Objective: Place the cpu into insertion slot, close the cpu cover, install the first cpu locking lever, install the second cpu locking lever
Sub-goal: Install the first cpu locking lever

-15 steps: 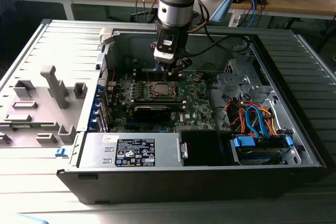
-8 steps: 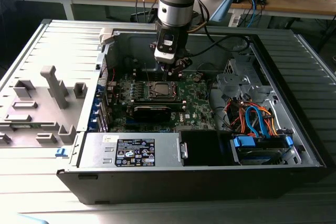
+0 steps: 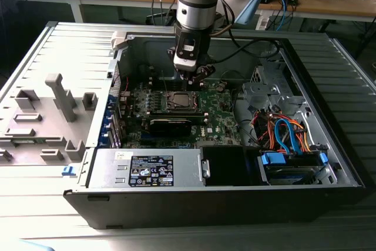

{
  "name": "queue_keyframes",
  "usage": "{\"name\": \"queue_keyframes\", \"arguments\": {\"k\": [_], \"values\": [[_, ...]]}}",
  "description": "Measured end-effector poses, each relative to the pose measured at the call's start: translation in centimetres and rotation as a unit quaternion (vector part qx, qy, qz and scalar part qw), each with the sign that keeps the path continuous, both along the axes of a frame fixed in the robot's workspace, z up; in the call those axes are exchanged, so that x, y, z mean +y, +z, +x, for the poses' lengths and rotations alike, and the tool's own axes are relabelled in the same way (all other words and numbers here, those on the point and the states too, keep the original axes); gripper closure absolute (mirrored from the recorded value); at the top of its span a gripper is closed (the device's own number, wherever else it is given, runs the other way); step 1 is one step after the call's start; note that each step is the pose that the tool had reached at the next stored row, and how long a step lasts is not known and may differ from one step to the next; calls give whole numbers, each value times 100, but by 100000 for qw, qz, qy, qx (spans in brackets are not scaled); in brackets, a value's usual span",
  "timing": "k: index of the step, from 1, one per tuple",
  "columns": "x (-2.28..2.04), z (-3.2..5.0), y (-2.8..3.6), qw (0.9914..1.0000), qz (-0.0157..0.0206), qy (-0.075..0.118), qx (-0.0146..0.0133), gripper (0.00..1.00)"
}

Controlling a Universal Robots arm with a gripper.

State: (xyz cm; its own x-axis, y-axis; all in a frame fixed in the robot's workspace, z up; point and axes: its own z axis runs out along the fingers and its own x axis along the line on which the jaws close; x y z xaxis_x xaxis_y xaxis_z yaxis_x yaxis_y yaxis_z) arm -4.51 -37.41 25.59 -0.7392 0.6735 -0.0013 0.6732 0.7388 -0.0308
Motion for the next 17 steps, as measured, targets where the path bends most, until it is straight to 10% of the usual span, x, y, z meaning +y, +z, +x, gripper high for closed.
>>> {"name": "queue_keyframes", "arguments": {"k": [17], "values": [[0, 0, 0, 99988, 1, 1569, -4, 89]]}}
